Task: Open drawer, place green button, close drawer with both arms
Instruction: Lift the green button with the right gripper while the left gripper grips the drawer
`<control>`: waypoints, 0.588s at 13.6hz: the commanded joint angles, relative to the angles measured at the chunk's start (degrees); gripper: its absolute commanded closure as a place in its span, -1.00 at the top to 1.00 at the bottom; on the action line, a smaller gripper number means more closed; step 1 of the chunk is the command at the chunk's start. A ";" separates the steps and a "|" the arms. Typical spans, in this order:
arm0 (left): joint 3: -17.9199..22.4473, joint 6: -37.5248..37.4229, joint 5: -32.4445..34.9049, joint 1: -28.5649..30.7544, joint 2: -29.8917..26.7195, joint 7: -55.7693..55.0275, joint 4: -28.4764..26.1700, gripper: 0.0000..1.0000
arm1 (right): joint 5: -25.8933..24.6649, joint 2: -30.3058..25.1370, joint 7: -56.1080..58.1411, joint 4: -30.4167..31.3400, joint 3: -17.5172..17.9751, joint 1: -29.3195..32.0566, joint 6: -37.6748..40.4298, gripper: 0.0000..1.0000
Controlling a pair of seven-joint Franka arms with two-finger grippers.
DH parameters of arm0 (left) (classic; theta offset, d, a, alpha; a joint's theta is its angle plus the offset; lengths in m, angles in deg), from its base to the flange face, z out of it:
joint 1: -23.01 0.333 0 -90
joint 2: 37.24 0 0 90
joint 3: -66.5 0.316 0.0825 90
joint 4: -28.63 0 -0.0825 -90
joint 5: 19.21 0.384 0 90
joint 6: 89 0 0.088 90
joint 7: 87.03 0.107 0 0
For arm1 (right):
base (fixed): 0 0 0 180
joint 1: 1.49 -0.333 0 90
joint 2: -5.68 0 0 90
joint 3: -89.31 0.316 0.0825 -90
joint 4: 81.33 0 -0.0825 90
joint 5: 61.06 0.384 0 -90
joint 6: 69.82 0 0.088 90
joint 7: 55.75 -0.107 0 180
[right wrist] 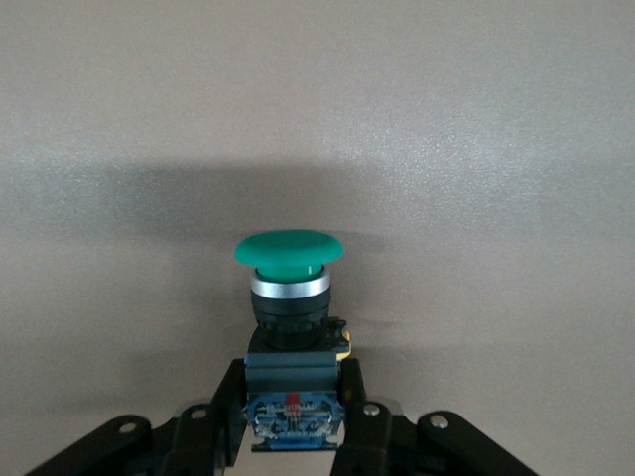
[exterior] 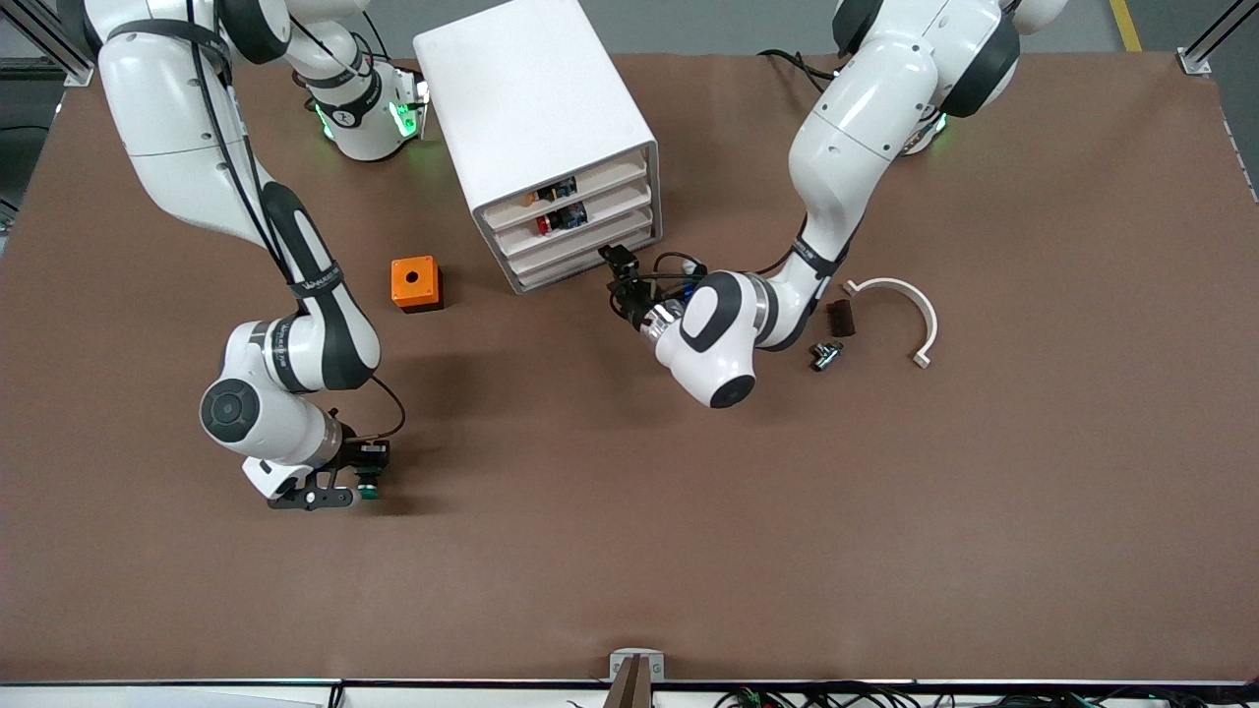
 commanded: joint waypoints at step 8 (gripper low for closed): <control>0.51 -0.78 -6.73 -3.15 2.01 -2.57 0.83 -0.01 | 3.28 -1.40 -3.90 -7.21 0.20 -0.20 11.28 -1.00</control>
